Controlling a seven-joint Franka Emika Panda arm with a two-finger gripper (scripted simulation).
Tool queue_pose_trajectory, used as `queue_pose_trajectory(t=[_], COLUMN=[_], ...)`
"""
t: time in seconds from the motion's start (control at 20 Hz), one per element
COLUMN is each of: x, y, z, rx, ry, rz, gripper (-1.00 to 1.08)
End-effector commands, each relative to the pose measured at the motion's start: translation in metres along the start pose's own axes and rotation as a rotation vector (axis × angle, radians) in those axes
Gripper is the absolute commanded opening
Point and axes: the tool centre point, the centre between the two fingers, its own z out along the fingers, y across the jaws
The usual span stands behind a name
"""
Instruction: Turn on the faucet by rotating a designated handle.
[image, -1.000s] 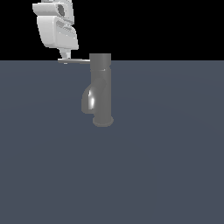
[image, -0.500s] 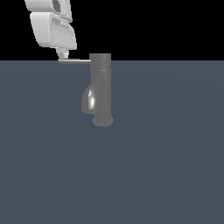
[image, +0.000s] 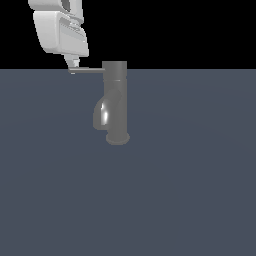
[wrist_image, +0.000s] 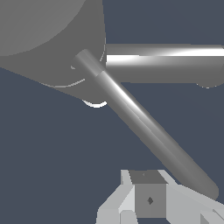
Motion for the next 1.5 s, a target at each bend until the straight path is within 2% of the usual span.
queue_pose_trajectory(t=[0.0,1.1,1.2,1.45], x=[0.011,0.067,0.06,0.093], y=[0.006,0.061,0.058,0.057], z=[0.0,-0.001,0.0,-0.001], rx=[-0.003,-0.005,-0.003,-0.004], ry=[0.003,0.002,0.002,0.002], rz=[0.007,0.004,-0.003,-0.001], gripper=[-1.0,-1.0,-1.0,-1.0])
